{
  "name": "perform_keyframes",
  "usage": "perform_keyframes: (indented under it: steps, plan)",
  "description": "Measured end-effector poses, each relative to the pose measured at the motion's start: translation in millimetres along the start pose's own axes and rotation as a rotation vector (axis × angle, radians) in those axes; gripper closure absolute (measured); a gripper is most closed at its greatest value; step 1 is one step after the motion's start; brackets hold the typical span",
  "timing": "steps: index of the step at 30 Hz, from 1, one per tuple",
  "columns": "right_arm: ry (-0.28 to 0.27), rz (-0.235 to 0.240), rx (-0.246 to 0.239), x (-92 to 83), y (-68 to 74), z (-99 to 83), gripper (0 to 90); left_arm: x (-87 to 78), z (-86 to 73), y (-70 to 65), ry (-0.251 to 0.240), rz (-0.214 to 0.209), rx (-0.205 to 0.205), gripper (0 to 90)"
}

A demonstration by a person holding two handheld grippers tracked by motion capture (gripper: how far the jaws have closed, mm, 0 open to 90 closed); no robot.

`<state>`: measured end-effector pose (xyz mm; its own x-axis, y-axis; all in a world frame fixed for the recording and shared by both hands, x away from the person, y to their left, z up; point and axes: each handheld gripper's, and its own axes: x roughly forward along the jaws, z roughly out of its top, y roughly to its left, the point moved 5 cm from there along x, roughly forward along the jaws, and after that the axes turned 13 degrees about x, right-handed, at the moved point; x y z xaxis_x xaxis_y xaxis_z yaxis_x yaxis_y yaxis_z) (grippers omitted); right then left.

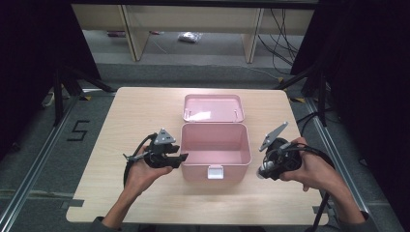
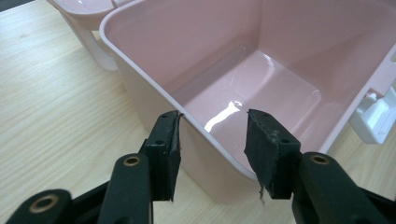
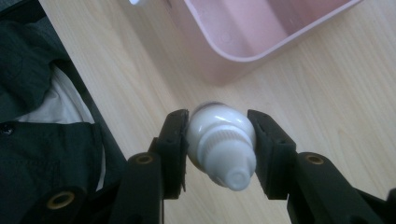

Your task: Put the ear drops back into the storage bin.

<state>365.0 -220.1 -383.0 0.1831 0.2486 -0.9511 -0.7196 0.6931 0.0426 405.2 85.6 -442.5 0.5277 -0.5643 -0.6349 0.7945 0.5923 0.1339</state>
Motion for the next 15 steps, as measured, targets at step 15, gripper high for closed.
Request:
perform_keyframes:
  steps: [15]
  plan:
    - [-0.005, 0.002, -0.042, -21.5, 0.0, 28.9, 60.4, 0.0, 0.2, 0.0, 0.002, 0.0, 0.0, 54.6]
